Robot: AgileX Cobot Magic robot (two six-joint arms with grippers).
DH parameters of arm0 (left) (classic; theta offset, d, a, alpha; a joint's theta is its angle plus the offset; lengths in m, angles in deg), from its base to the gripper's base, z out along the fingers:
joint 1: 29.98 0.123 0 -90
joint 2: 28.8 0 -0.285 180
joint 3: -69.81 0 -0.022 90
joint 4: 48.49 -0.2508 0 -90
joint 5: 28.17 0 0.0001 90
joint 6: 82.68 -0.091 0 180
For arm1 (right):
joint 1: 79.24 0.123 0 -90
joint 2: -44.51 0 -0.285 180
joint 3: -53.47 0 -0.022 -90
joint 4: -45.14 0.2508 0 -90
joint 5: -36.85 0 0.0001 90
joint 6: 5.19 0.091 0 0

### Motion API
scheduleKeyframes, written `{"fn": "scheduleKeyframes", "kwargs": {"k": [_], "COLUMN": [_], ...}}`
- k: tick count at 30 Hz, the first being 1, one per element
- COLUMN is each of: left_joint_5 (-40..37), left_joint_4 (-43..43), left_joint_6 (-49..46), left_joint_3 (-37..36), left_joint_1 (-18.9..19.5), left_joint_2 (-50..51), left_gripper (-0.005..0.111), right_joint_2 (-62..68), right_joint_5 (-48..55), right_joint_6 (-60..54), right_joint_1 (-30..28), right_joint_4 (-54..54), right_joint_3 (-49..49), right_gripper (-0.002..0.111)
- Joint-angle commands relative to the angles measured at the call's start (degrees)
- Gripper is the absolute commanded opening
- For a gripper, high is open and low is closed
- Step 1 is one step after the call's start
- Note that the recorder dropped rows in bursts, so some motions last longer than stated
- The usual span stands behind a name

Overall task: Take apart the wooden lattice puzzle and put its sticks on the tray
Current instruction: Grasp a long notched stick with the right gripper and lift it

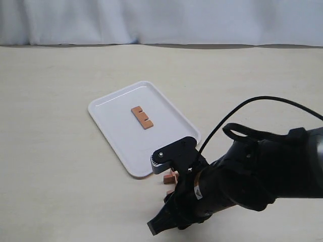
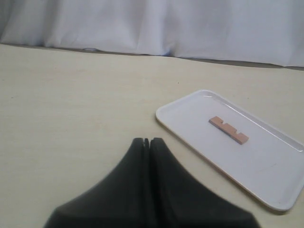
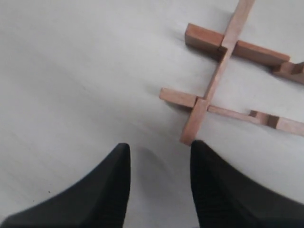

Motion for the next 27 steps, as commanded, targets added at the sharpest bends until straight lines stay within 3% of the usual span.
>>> {"fn": "scheduleKeyframes", "kwargs": {"k": [1,5,12,27], "left_joint_5": [0.59,0.59,0.59,0.59], "left_joint_4": [0.09,0.09,0.09,0.09], "left_joint_6": [0.00,0.00,0.00,0.00], "left_joint_3": [-0.20,-0.20,-0.20,-0.20], "left_joint_1": [-0.49,-0.49,-0.49,-0.49], "left_joint_2": [-0.06,-0.06,-0.06,-0.06], "left_gripper": [0.000,0.000,0.000,0.000], "right_joint_2": [0.49,0.49,0.49,0.57], "right_joint_5": [-1.83,-1.83,-0.40,-2.02], "right_joint_6": [0.30,6.01,26.47,27.68], "right_joint_1": [-0.12,-0.12,-0.12,0.00], "right_joint_4": [-1.96,-7.18,-26.16,-24.55], "right_joint_3": [-0.21,-0.21,-0.21,-0.21], "right_gripper": [0.035,0.034,0.034,0.034]}}
